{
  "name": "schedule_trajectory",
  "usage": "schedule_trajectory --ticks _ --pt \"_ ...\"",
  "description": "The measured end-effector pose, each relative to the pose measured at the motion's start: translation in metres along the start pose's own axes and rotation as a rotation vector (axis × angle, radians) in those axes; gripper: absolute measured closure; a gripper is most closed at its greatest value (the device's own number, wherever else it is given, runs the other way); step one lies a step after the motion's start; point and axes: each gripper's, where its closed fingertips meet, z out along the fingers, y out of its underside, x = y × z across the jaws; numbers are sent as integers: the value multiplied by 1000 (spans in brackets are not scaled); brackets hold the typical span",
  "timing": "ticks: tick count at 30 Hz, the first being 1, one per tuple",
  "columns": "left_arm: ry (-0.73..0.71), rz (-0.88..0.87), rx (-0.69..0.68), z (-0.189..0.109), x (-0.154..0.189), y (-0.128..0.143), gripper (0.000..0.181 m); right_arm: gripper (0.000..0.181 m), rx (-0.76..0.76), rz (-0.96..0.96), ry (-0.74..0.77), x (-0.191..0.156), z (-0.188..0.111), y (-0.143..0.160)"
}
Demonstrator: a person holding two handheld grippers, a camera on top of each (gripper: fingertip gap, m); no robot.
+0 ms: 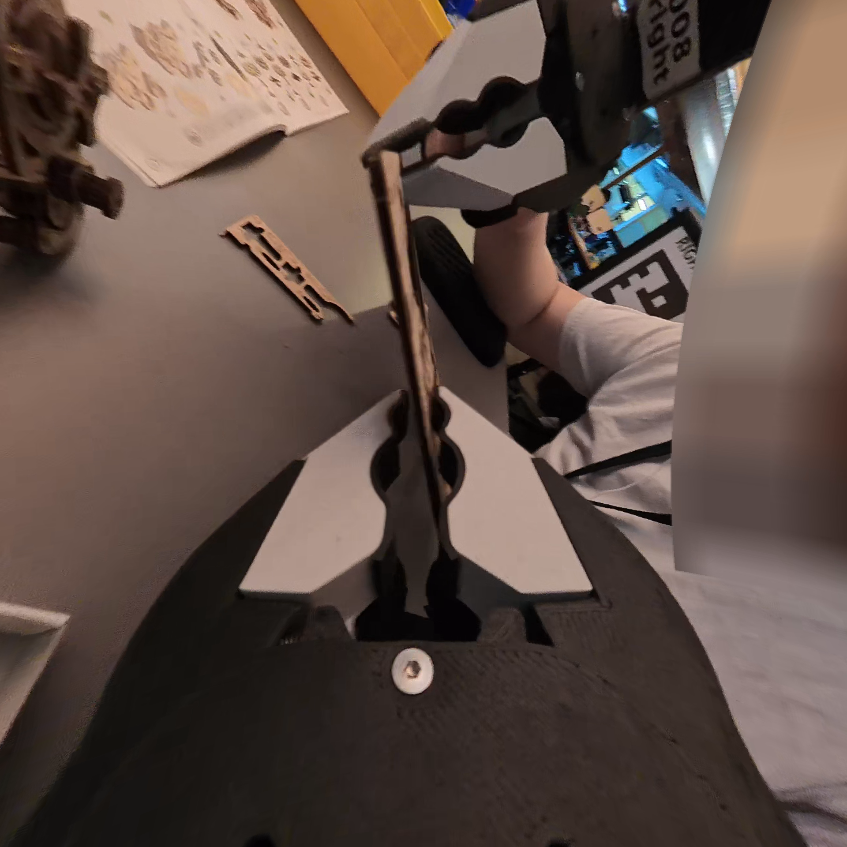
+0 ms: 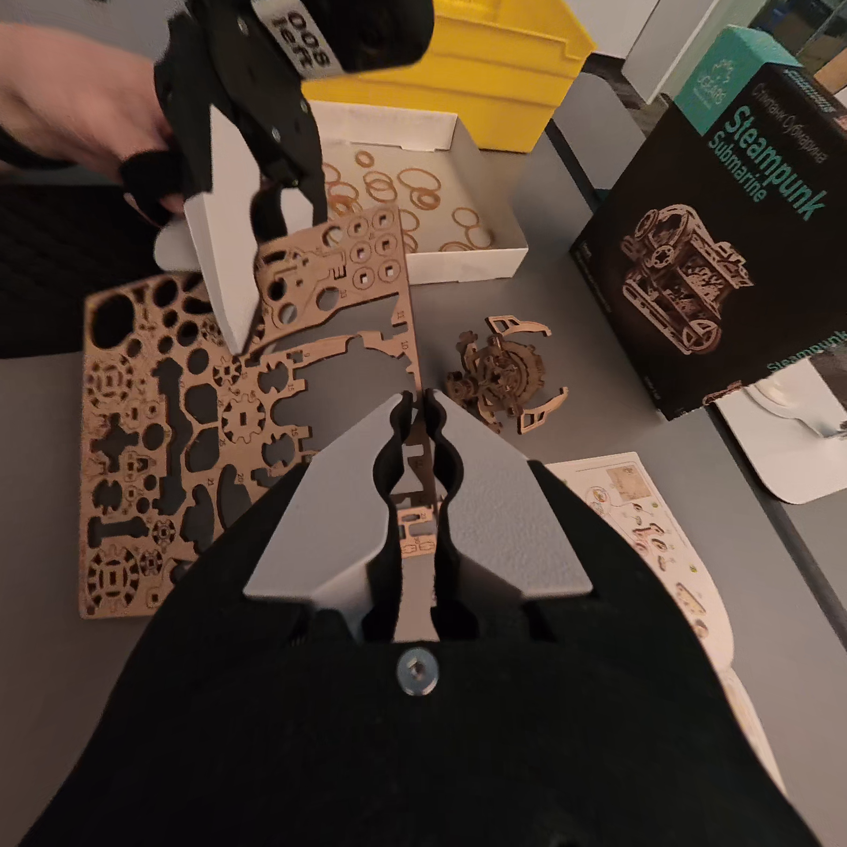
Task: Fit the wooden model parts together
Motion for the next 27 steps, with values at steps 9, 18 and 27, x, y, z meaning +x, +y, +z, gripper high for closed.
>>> schedule_trajectory --ticks 9,18,27 --pt "-33 29 -24 -7 -3 1 179 150 123 -2 -102 -5 -66 16" --pt "-82 57 -34 -11 1 1 178 150 -105 151 -271 -60 -80 123" --pt "-57 61 -41 -10 2 2 178 151 -249 125 -236 -75 -74 137"
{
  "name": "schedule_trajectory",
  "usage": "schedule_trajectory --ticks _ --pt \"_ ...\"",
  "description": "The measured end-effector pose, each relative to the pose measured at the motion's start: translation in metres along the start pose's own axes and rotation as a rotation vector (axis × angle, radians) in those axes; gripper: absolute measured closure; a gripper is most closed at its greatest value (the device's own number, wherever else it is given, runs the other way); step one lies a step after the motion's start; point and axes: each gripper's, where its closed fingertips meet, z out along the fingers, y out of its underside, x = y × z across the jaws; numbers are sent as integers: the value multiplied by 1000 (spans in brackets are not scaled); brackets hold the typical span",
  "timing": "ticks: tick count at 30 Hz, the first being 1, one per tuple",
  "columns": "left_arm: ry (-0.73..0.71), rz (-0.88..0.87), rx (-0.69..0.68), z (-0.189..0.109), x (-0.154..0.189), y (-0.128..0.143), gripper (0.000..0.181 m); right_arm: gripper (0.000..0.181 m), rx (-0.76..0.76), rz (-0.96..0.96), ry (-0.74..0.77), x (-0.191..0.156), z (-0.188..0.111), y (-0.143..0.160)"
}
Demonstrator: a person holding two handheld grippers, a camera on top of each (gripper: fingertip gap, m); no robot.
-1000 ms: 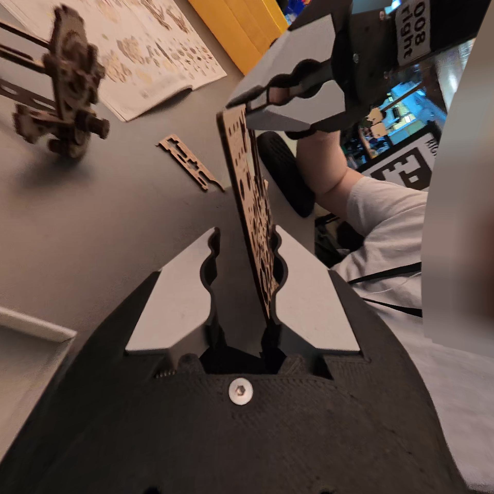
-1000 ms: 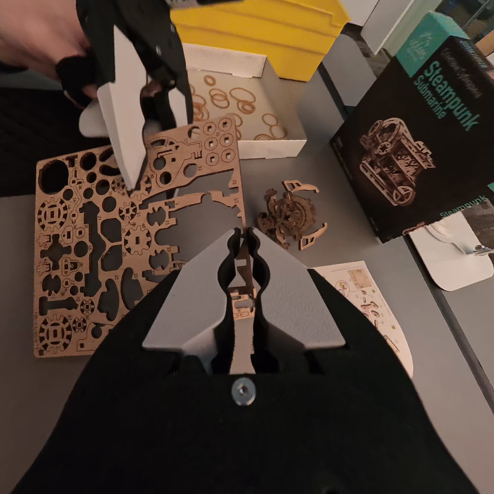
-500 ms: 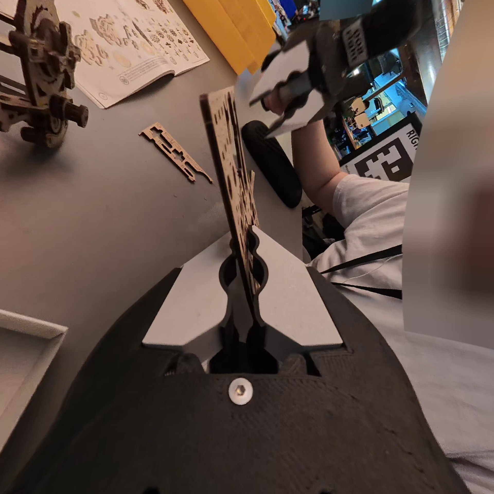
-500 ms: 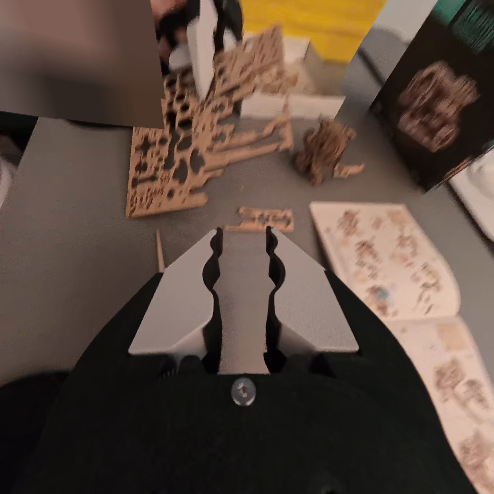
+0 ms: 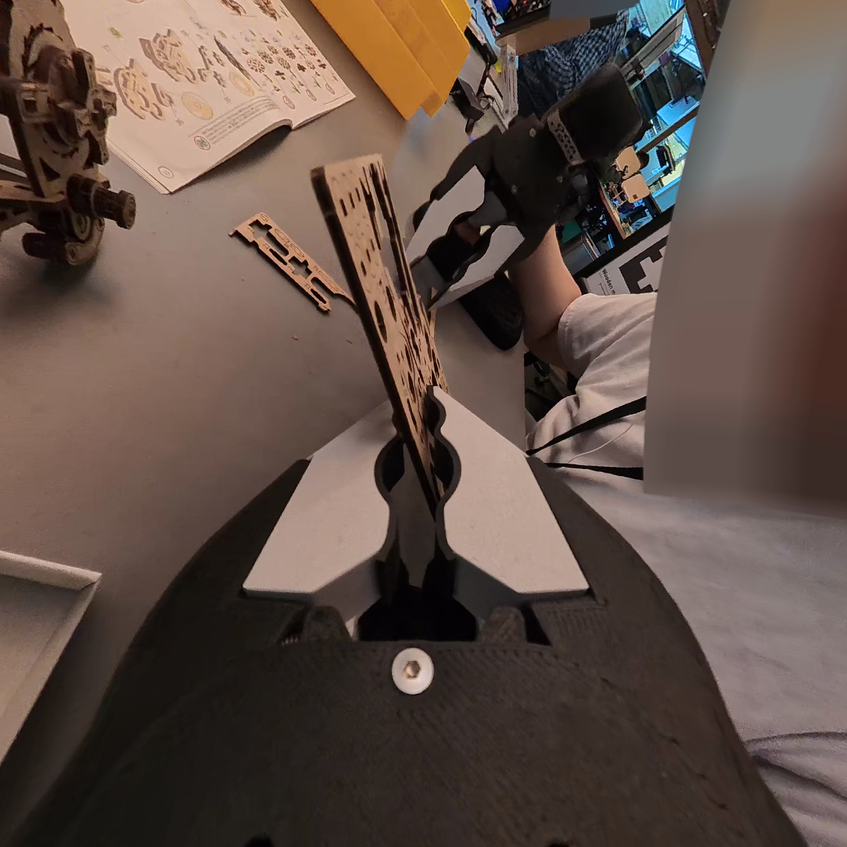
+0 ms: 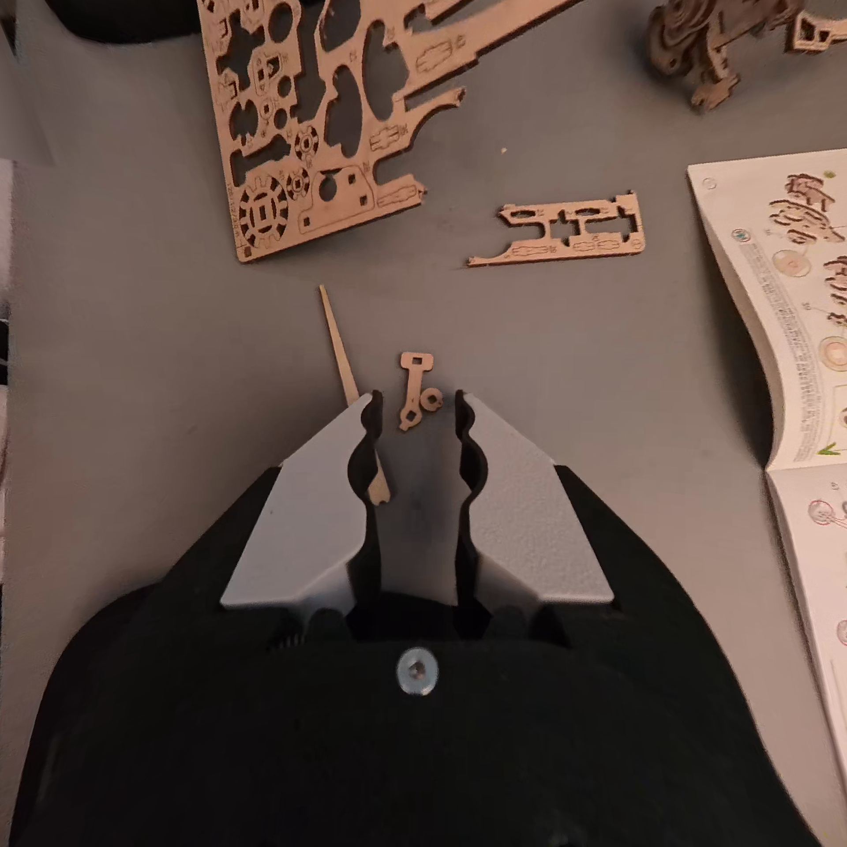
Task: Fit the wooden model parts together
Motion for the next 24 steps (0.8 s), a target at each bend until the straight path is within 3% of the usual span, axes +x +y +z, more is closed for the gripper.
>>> schedule_trajectory --ticks 14,24 --pt "2 -8 -9 1 -1 2 178 151 -9 -34 96 7 -8 1" --pt "6 -16 -10 2 -3 2 177 159 -36 -30 54 0 -1 6"
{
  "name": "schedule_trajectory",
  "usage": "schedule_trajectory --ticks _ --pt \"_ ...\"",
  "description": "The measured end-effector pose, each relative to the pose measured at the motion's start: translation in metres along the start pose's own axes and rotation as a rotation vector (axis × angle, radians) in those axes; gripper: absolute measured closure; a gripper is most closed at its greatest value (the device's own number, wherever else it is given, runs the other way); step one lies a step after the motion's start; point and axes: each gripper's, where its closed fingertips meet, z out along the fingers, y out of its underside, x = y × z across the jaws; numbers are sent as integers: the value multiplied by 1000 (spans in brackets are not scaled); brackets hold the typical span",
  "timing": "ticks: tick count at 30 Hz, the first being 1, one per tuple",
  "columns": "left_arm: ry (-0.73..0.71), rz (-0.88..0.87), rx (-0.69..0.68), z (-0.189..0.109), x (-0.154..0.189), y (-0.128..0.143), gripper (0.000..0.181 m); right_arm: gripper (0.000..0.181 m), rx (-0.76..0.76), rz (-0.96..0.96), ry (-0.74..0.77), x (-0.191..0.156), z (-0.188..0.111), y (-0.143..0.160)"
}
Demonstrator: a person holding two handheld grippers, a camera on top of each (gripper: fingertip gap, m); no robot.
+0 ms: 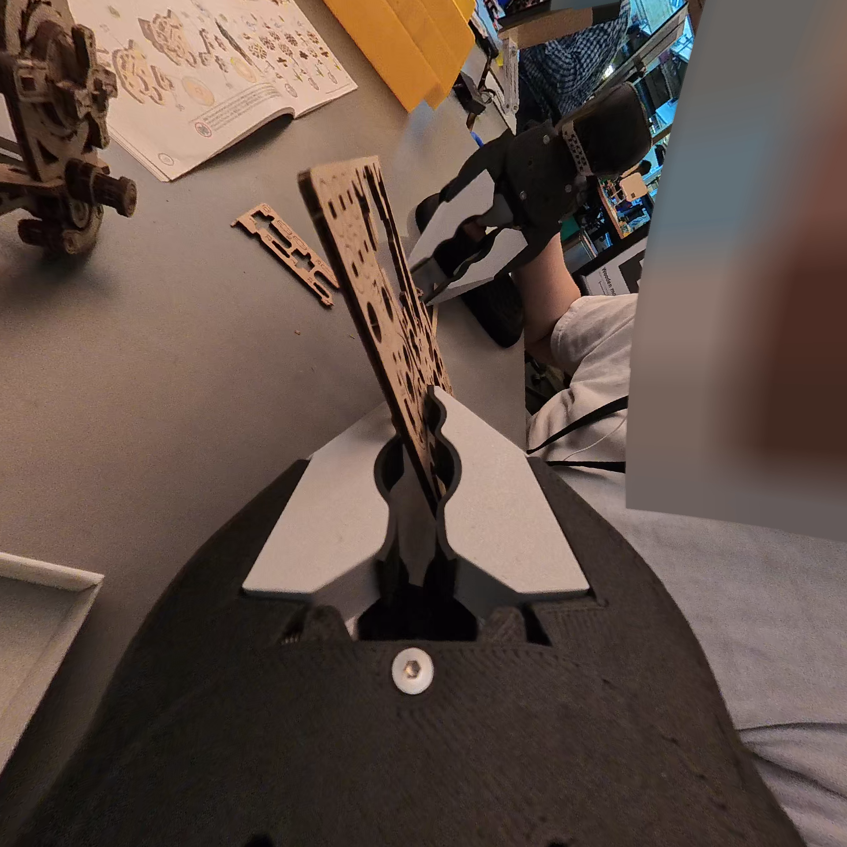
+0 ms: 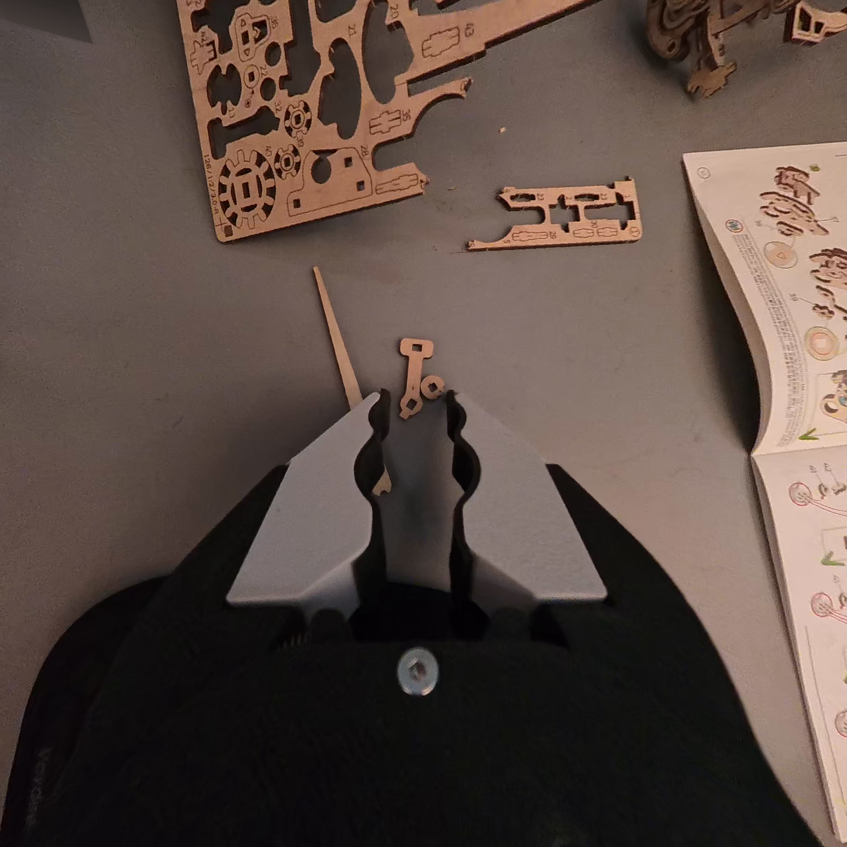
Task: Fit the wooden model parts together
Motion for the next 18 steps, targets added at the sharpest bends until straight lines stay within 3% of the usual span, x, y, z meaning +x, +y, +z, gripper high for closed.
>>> schedule_trajectory --ticks 18 --pt "8 -5 -16 4 1 3 177 157 27 -3 35 7 -10 -2"
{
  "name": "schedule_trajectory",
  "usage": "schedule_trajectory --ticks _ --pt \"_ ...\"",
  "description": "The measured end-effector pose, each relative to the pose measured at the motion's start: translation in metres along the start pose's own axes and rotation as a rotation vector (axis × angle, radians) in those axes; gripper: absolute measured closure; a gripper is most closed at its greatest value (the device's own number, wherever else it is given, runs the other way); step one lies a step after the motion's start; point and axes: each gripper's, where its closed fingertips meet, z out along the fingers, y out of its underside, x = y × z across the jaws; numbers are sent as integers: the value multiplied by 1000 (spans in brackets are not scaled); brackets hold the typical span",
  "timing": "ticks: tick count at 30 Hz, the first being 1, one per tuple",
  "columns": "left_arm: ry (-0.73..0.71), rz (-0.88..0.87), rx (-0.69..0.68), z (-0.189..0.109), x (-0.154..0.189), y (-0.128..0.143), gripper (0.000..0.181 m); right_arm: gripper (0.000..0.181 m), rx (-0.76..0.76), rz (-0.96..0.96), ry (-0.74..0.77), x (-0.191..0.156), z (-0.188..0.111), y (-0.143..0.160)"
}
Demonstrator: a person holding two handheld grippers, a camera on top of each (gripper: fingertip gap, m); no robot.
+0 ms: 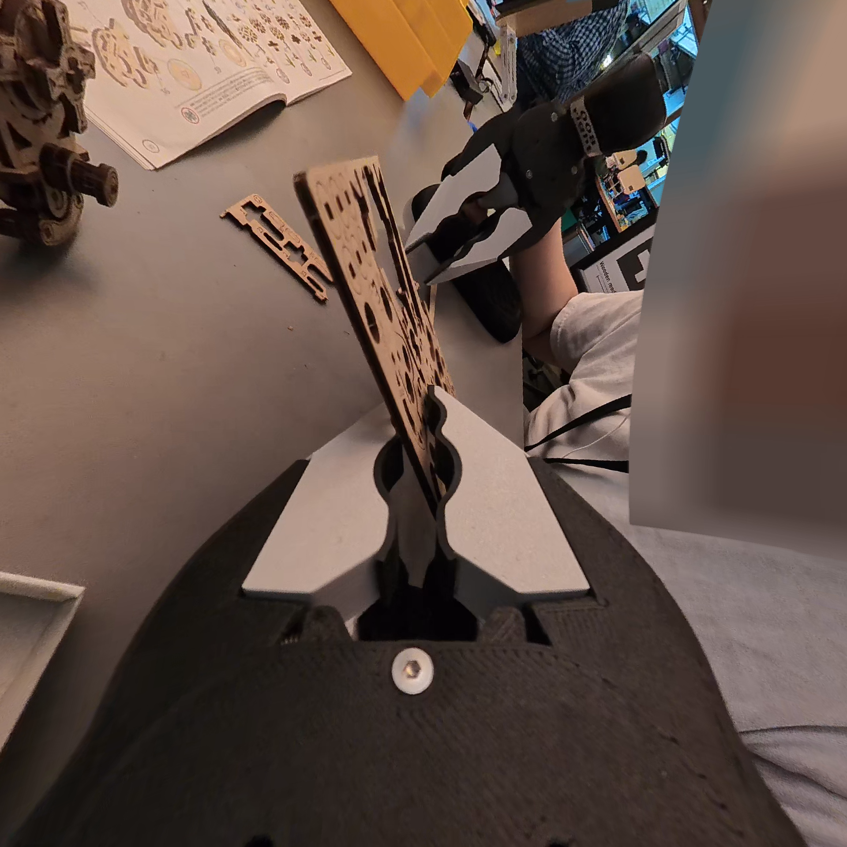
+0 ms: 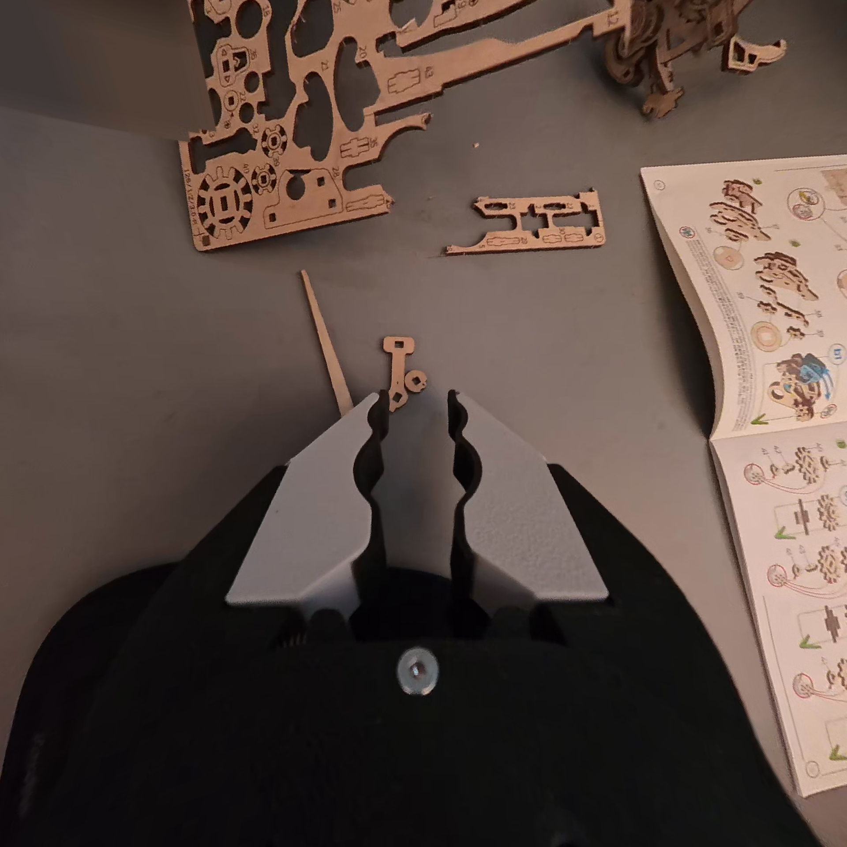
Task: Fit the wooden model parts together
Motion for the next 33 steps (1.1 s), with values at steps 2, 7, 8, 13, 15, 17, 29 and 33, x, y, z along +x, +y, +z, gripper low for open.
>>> schedule_trajectory --ticks 2,7,8,13,15,17,29,33 --pt "1 -2 -2 0 0 0 177 157 -6 14 -11 -1 1 1" --pt "-4 -6 14 -1 -1 -2 177 156 -24 30 -17 -1 5 5" --pt "-5 -8 20 -2 -2 -3 178 156 -29 28 -15 -1 6 6" --pt "-4 -42 51 -4 -6 -6 179 156 -2 20 -18 0 7 2" --pt "5 -39 59 -5 -4 -7 179 153 48 24 -12 2 3 -6" --pt "-2 -20 69 -6 -2 -10 179 150 115 45 -18 4 -1 -16" --pt "26 47 95 -4 5 -15 180 141 375 299 -241 4 2 -87" --pt "17 45 102 -7 2 -16 180 143 308 317 -252 14 7 -102"
